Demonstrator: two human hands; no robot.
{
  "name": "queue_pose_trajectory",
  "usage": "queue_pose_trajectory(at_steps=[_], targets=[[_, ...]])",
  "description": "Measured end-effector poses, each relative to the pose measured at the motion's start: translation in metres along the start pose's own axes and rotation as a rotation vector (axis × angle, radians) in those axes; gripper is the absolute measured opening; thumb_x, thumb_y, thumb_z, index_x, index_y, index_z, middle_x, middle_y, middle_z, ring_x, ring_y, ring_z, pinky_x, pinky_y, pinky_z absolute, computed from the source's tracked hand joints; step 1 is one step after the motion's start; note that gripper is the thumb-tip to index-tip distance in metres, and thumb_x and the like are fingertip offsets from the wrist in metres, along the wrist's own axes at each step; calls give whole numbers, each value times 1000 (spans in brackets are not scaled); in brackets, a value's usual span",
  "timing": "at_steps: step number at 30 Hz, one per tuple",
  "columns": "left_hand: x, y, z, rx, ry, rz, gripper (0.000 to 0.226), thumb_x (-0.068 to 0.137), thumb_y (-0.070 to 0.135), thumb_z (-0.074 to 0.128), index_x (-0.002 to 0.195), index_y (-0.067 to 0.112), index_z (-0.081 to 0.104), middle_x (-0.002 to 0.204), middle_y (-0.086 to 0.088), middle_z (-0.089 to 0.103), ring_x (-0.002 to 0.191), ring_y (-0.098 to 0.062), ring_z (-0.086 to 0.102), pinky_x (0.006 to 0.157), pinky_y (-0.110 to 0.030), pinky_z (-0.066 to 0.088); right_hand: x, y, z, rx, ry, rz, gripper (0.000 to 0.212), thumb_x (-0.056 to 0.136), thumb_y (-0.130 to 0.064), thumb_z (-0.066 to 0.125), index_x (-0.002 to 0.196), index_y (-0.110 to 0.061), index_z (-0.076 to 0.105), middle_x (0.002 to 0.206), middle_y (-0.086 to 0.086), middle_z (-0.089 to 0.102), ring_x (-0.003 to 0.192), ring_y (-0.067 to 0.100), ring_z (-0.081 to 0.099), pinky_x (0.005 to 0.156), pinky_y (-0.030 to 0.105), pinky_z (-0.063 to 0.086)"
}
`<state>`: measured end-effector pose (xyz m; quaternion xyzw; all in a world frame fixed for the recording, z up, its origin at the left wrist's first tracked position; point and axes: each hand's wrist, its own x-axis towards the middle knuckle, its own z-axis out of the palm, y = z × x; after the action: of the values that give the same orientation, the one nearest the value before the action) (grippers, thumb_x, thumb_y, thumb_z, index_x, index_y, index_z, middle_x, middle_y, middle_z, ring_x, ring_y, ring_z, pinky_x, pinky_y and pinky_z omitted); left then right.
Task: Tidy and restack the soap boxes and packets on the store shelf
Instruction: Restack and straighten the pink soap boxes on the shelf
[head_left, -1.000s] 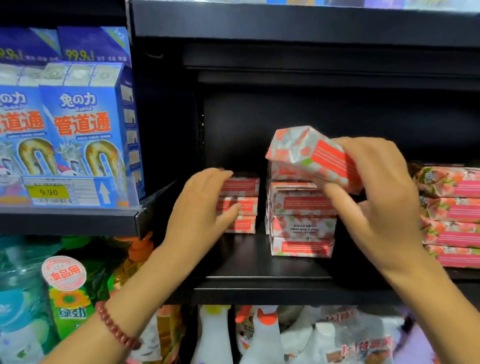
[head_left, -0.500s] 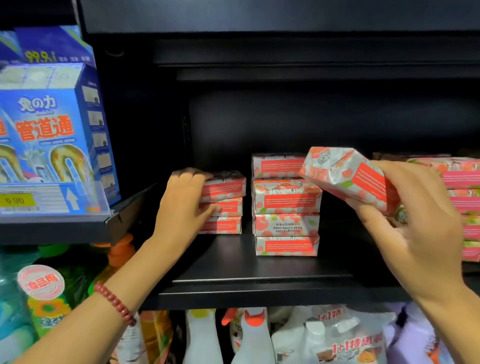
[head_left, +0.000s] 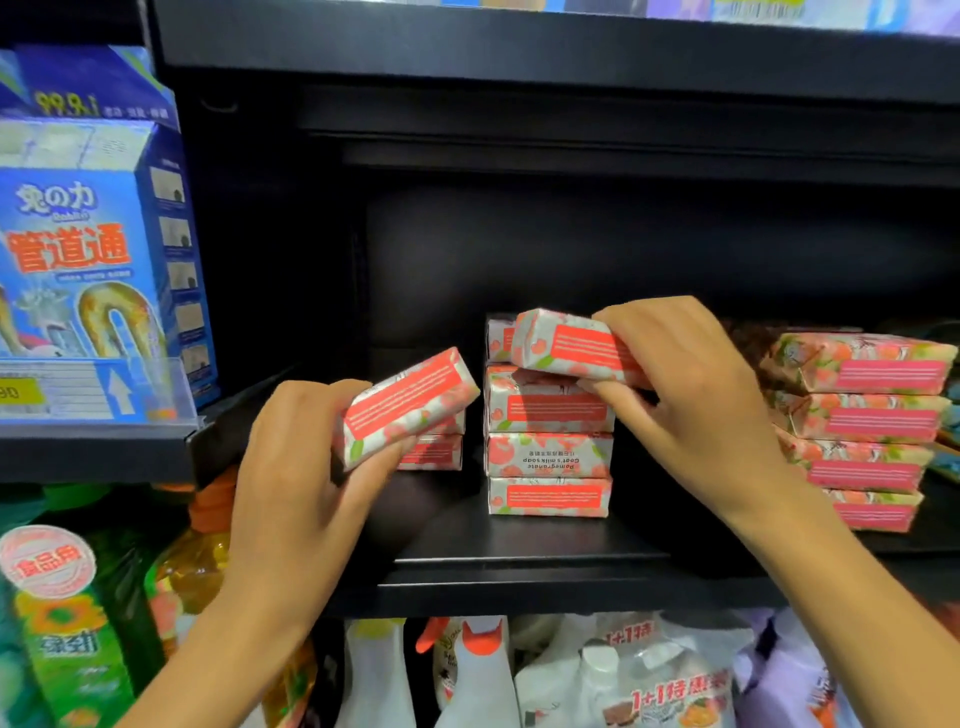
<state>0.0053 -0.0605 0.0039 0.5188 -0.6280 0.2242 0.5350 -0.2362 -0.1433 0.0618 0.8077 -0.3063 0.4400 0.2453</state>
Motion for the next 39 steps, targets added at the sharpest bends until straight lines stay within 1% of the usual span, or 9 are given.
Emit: queue_pose_trajectory(at_steps=[7,12,15,21,27,29,31,34,39], targets=[[-31,13,-10,-159,-11,13,42,79,42,60,115,22,53,106,9,52,103,0,50,83,-5,37,8,-6,16,-35,-68,-34,44,82,-34,66,115,-4,60,113,10,63,106,26,57,87,30,44],[-39,15,-7,-178,-53,6,44,78,46,58,114,20,54,105,7,54,105,4,48,84,-2,36,5,-6,19,-2,-46,-47,51,89,-46,50,117,-5,61,114,9,64,106,24,60,89,30,45],[-41,15,-4,-180,-91,25,45,78,47,58,114,21,54,107,8,54,105,1,50,85,-7,39,7,-7,21,6,-81,3,48,88,-43,55,119,-6,60,115,9,64,107,25,60,89,33,46],[-44,21,7,-175,-189,112,44,82,49,56,116,23,51,111,16,50,105,-2,49,85,-17,41,5,-9,18,94,-116,79,49,86,-40,59,126,-12,55,124,4,59,116,19,53,95,26,37],[-40,23,25,-130,-282,210,45,84,49,54,120,23,48,114,9,54,107,-4,48,87,-18,42,-35,-1,-8,191,88,121,35,89,-32,56,116,-9,60,112,-6,58,110,5,48,95,9,33],[-39,24,32,-133,-294,212,46,84,49,53,120,21,49,112,4,58,107,-5,49,88,-21,43,-59,1,-14,217,-15,180,34,88,-35,58,111,-11,64,108,-6,61,105,8,55,89,8,37],[-39,27,38,-144,-305,228,44,84,47,52,119,20,49,112,2,58,107,-7,49,87,-22,44,-79,1,-17,239,-271,252,50,84,-54,55,116,-16,63,113,-8,61,108,9,55,88,4,32],[-39,32,45,-154,-323,262,41,85,45,54,118,21,50,111,3,59,106,-7,51,89,-20,45,-102,6,-11,204,-559,258,80,69,-76,38,133,-29,48,133,-21,43,123,-4,34,94,-1,19],[-38,37,50,-130,-366,234,48,83,52,51,111,14,61,108,2,60,104,-6,50,85,-17,47,-117,7,0,122,-544,214,64,83,-59,52,139,-31,39,142,-21,36,132,-4,25,99,1,12]])
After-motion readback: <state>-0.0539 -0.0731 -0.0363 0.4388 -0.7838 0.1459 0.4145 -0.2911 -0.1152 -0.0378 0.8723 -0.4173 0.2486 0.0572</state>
